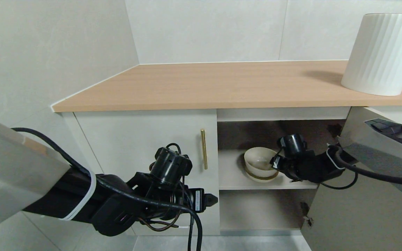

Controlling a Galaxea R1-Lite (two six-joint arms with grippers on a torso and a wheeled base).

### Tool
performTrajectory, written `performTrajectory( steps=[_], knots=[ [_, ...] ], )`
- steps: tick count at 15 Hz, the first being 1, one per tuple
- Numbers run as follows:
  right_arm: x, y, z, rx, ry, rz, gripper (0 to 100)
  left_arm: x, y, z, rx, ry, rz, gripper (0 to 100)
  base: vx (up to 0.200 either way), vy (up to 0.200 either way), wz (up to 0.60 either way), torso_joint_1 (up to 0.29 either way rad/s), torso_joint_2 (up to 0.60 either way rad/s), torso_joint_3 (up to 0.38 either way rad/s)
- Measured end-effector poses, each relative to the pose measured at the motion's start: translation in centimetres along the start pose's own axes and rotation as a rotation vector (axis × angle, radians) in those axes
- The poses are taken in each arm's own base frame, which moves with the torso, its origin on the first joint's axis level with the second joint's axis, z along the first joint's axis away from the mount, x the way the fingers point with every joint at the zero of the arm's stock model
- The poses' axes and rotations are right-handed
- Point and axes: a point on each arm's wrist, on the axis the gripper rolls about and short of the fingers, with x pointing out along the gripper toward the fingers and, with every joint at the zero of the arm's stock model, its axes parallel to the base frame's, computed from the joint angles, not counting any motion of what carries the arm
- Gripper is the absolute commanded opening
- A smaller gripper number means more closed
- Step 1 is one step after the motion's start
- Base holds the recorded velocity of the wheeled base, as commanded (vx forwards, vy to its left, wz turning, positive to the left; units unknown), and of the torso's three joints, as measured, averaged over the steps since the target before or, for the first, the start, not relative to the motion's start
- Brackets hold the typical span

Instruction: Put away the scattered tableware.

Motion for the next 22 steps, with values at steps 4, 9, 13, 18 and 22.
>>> performTrajectory(
  steps=[4, 9, 13, 18, 22],
  knots=[
    [-0.5, -0.1, 0.0, -0.008, 0.02, -0.004, 100, -0.3, 0.0, 0.2, -0.002, -0.009, -0.002, 100, 0.0, 0.0, 0.0, 0.0, 0.0, 0.0],
    [-6.5, -0.3, 0.9, -0.068, 0.228, 0.058, 100, -4.4, 0.5, 1.7, -0.012, -0.115, -0.019, 100, 0.0, 0.0, 0.0, 0.0, 0.0, 0.0],
    [-14.8, -0.2, 1.3, -0.187, 0.305, 0.162, 100, -9.9, 1.4, 1.9, -0.002, -0.22, -0.04, 100, 0.0, 0.0, 0.0, 0.0, 0.0, 0.0],
    [-23.5, -3.3, -0.5, -0.311, 0.308, 0.267, 100, -14.8, 2.5, -0.1, -0.002, -0.281, -0.057, 100, 0.0, 0.0, 0.0, 0.0, 0.0, 0.0],
    [-26.8, -6.0, -1.7, -0.332, 0.3, 0.3, 100, -16.2, 3.0, -0.8, -0.011, -0.305, -0.058, 100, -0.15, 0.0, 0.0, 0.007, 0.0, 0.001]
  ],
)
